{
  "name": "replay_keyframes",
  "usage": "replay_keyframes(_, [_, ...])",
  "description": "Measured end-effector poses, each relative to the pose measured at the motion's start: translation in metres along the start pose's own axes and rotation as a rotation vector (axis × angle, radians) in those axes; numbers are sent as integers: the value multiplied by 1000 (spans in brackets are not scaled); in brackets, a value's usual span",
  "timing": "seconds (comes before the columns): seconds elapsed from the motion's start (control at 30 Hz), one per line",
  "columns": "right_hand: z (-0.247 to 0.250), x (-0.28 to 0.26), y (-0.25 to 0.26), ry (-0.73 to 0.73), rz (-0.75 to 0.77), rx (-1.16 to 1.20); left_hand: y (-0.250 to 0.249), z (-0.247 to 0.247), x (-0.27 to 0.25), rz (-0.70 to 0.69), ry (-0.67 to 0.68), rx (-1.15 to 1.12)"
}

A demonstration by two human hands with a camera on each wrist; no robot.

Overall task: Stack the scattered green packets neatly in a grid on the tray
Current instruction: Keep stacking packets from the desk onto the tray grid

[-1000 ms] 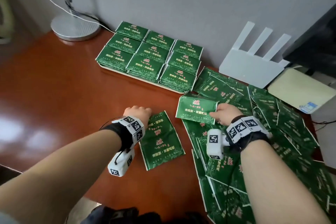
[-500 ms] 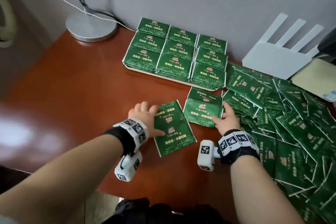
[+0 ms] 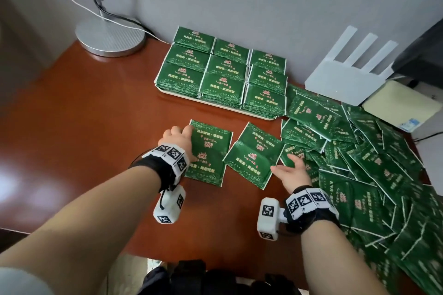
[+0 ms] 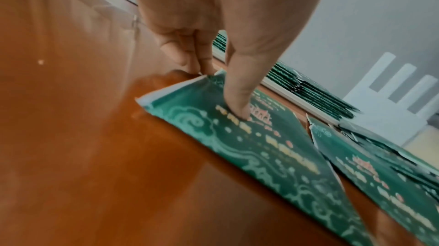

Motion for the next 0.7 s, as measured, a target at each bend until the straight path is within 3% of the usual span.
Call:
replay_keyframes(0.13, [-10, 3, 4, -28, 14, -98, -2, -6, 0, 114, 37, -65])
replay_keyframes(0.33, [-30, 14, 7, 26, 157, -350, 11, -13, -7, 241, 82, -156])
replay_keyframes(0.43, [-31, 15, 8, 28, 164, -262, 23, -5, -11, 396, 90, -293])
replay_keyframes(0.5, [-32, 16, 8, 37, 163, -149, 30, 5, -13, 428, 77, -344])
replay_keyframes(0.6, [-30, 15, 16, 58, 164, 38, 33, 19, -15, 414, 17, -422])
replay_keyframes(0.7, [-24, 15, 29, 26, 259, 30, 32, 31, -18, 360, -22, -489])
Point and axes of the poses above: each hand's wrist, its own x-axis towards the middle knuckle, its own z-axis out of the back of the hand, y = z × x, the point moved 3 cm from there along x, towards the middle knuckle, and after that the axes turned 13 degrees about -y, right-handed, at the moved point
